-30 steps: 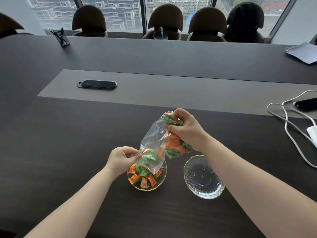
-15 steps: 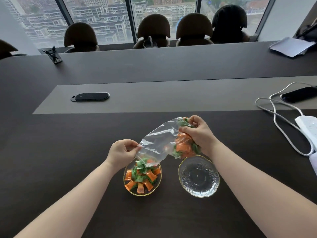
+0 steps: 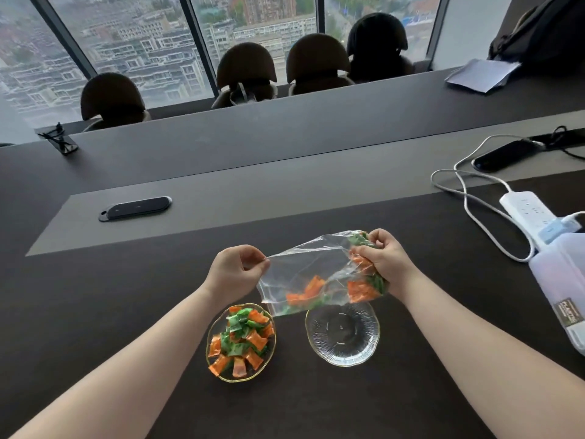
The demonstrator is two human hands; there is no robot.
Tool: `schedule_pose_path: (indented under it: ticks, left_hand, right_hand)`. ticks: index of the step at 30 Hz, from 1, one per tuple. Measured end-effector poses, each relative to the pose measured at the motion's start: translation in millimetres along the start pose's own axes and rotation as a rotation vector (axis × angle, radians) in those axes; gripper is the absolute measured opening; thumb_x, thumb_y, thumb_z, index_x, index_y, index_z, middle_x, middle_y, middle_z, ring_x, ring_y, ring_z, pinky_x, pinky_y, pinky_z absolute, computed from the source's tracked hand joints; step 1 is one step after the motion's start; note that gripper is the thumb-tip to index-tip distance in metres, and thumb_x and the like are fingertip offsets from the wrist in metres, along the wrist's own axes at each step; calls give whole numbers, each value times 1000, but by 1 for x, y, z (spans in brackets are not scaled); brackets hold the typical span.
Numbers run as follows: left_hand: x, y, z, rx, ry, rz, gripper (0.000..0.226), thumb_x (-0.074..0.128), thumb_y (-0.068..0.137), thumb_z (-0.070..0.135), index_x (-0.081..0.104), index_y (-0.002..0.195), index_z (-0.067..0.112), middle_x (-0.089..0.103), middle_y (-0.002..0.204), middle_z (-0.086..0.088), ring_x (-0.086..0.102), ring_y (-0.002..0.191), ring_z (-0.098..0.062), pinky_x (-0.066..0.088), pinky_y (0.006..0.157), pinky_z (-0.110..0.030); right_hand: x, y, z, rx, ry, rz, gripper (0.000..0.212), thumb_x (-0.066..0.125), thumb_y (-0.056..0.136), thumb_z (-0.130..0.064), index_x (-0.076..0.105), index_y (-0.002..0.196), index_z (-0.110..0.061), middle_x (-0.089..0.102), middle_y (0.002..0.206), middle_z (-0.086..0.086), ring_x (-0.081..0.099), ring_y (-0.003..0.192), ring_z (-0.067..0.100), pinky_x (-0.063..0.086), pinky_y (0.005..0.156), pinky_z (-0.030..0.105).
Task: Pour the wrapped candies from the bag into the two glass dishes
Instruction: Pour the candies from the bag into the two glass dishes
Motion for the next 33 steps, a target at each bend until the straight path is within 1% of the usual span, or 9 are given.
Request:
schedule_pose_path:
  ticks: [8,10,13,16,20,23,26,31,33]
  left_hand:
    - [40,19,50,99,11,-95,7,70,76,17,68,71,13,63,63,7,56,59,0,46,61,-16]
    - [54,20,57,108,12,-120,7,70,76,17,68,69,15,63,63,7,56,58,-1,45,60,-16]
    - [74,21,59,105,36,-144,8,69,76,18,68,70,13,64,65,0,55,60,-11,46,64,-24]
    - [90,20,58,104,73,-181,10,68,76,18,65,67,17,60,61,8,54,60,-9,44,62,-21]
    - [103,18,48,83,121,-240,19,69,74,21,59,60,28,59,61,12,54,58,-1,44,63,-18]
    - [112,14,37,62,207,-307,9,69,73,27,63,65,26,63,65,12,60,65,-8,49,69,-24]
    - [120,7,20,18,266,-361,7,69,70,33,66,68,27,68,70,10,64,72,-13,54,74,-30]
    - [130,-7,3,-33,343,-430,10,68,68,35,61,63,30,64,71,11,60,75,-13,52,71,-30]
    - [133,-12,-2,-48,379,-468,14,68,66,37,64,69,24,64,73,8,59,75,-14,51,71,-32]
  right_hand:
    - [-58,-7,16,60,8,78,27,63,84,-2,44,73,-16,60,82,9,63,65,22,57,54,33]
    - [-74,-8,17,67,-12,108,26,64,84,-3,44,74,-17,61,83,9,64,64,22,56,52,33]
    - [-95,-9,17,77,-92,123,27,66,83,-7,43,74,-18,61,84,9,64,63,21,55,53,33]
    - [-106,-9,17,68,-184,118,30,68,82,-9,42,73,-20,62,86,9,64,63,19,54,54,31]
    - [-106,-8,14,31,-307,105,29,72,79,-14,44,75,-20,60,89,11,62,73,24,56,66,38]
    - [-94,-10,2,-35,-467,63,29,74,77,-23,47,83,-18,59,90,7,59,77,22,55,75,41]
    - [-72,-12,-17,-170,-676,-5,33,75,76,-28,48,92,-18,58,92,2,58,85,21,50,80,36]
    - [-33,-17,-37,-344,-859,-186,42,77,73,-32,47,101,-27,56,90,-11,56,83,16,50,87,41]
    - [-22,-17,-40,-381,-905,-231,46,77,72,-35,48,107,-32,58,99,-9,56,92,14,49,91,43]
Point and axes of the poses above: each hand's wrist, its own y-axis towards the middle knuckle, its own x-axis out of the palm, z = x × y, the point moved 8 cm from there along y, towards the middle knuckle
